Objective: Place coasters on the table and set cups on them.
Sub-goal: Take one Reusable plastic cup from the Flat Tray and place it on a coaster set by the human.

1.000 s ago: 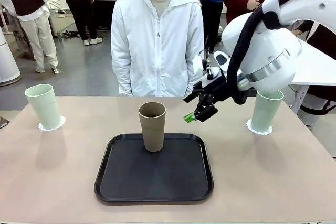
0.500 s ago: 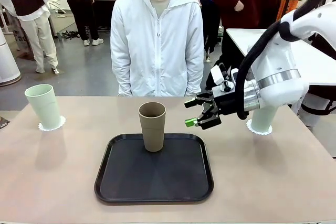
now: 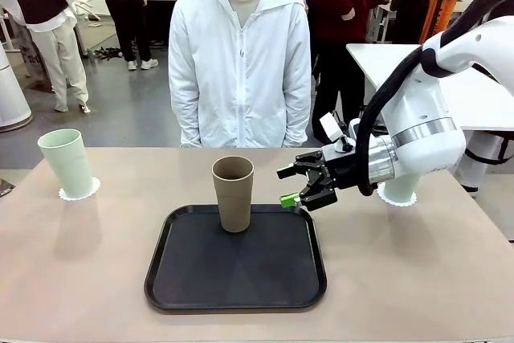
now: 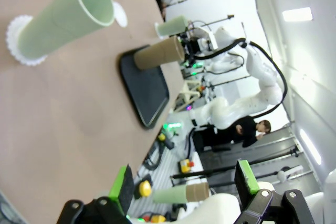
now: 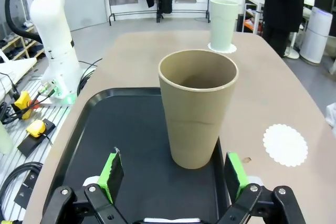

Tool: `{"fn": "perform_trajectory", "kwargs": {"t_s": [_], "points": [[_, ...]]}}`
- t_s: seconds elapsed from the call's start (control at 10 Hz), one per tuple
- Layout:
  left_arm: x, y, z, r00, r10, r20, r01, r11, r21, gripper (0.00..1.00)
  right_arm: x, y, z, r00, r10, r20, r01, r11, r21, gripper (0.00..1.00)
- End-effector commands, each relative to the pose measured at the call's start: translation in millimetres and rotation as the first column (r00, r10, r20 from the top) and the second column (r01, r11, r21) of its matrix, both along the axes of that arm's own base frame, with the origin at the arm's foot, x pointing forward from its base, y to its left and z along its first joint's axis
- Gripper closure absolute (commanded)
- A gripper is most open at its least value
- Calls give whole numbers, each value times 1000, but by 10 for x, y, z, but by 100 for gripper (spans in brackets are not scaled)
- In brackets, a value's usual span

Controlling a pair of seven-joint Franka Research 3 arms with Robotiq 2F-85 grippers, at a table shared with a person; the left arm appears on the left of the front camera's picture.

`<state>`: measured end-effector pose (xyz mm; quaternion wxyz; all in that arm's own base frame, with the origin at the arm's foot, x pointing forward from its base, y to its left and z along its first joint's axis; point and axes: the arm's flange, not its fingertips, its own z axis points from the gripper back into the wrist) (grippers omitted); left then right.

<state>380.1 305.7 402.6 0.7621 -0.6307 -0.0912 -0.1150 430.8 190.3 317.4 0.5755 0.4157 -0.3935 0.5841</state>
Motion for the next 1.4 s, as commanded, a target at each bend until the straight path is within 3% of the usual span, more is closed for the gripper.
{"fn": "perform_trajectory", "kwargs": {"t_s": [0.0,0.5,1.0,1.3], "points": [[-9,7,20,1000,4,-4,-4,1000,8,0,-15,21,-11,1000,13,-8,-13,1000,11,0],[-9,7,20,1000,4,-4,-4,1000,8,0,-6,14,9,1000,6,-1,-6,1000,4,0],[-9,7,20,1000,4,-4,-4,1000,8,0,342,244,-336,998,-48,36,46,998,45,0],[-9,7,20,1000,4,-4,-4,1000,8,0,358,384,-475,999,-21,34,20,1000,24,0]]}}
